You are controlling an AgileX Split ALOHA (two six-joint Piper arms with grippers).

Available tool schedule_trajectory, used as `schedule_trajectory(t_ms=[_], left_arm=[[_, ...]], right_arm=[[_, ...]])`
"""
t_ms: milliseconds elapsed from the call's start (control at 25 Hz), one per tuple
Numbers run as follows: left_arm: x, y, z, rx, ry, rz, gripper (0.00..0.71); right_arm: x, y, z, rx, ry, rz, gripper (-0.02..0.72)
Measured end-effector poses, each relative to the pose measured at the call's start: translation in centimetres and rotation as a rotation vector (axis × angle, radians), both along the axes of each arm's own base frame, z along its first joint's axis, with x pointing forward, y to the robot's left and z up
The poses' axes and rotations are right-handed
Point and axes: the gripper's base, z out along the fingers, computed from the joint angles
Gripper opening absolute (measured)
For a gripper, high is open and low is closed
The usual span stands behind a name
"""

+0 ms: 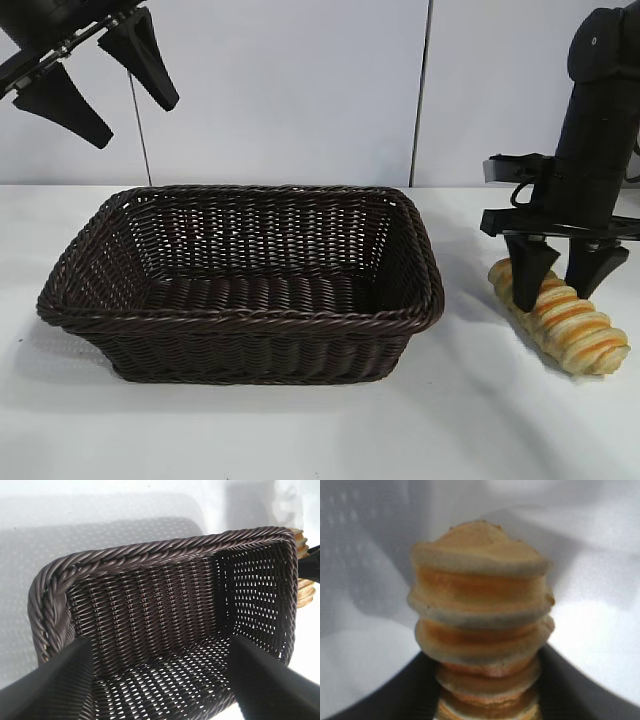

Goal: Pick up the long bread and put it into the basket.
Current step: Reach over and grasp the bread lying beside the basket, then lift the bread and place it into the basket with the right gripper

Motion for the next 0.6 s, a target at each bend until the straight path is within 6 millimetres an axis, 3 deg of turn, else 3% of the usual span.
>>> schedule_trajectory(t_ms=[120, 440, 600], left_arm=[[0.0, 0.0, 0.0, 0.0, 0.0, 0.0, 0.542], [0.0, 0.0, 0.0, 0.0, 0.0, 0.0, 0.542], [0.0, 0.0, 0.0, 0.0, 0.0, 0.0, 0.542]], right_arm=[[0.7, 0.2, 2.1, 0.022, -0.042, -0.016, 0.179], [1.6, 0.6, 11.0, 0.077, -0.281, -0.065, 0.179], [1.4, 0.7, 13.6, 0.095, -0.35, -0.071, 0.178]])
